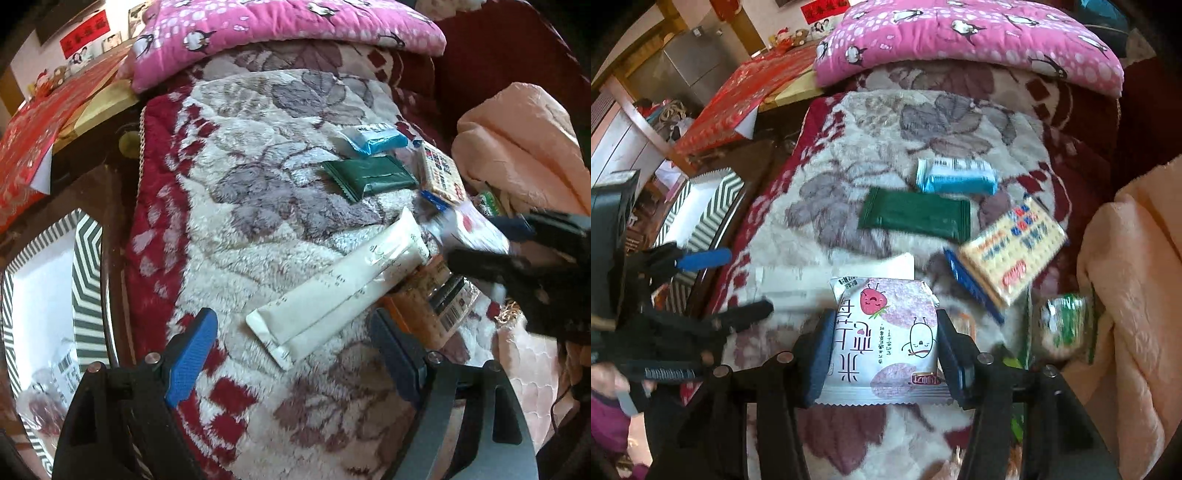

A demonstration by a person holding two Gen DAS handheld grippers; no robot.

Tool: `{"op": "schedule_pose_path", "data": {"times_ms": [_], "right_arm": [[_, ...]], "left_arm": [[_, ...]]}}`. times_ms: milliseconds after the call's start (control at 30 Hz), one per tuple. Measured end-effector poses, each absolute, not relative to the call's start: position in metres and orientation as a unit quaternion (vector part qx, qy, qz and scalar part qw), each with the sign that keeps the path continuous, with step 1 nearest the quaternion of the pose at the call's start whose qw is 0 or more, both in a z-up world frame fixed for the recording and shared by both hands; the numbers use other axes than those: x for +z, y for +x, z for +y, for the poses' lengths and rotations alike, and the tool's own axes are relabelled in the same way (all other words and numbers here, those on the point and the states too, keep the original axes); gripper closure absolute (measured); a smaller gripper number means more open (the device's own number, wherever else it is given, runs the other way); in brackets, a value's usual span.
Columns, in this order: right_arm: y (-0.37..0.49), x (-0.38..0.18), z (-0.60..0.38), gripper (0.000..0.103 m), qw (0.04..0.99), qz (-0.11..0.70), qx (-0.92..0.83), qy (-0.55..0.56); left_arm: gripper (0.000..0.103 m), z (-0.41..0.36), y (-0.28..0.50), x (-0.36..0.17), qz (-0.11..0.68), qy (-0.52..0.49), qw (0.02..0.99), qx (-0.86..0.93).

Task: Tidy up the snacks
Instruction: 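Grasp the white strawberry-print packet with the right gripper, then grasp the long white packet with the left gripper while the right gripper holds the strawberry packet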

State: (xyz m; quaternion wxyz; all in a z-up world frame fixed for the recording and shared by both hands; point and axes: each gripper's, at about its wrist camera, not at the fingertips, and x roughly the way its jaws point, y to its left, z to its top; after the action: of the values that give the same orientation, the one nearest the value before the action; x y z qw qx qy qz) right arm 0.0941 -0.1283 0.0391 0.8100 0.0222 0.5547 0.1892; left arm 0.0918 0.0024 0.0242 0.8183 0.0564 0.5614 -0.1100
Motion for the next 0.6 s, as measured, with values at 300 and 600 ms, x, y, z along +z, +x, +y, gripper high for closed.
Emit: {"op": "schedule_pose_path", "data": {"times_ms": [300, 600], "right_arm": [[0.115, 0.004, -0.121, 0.047, 0.814, 0.557, 0.164, 0.021], [0.068, 0.007, -0.143, 0.047, 0.794, 0.583, 0.175, 0.005]], "left_arm": [[0.019, 0.004, 0.090, 0.028, 0.557, 0.071, 0.819, -0.116], [0.019, -0.014, 0.097, 0.018, 0.548, 0.111, 0.811, -0.170]]}}
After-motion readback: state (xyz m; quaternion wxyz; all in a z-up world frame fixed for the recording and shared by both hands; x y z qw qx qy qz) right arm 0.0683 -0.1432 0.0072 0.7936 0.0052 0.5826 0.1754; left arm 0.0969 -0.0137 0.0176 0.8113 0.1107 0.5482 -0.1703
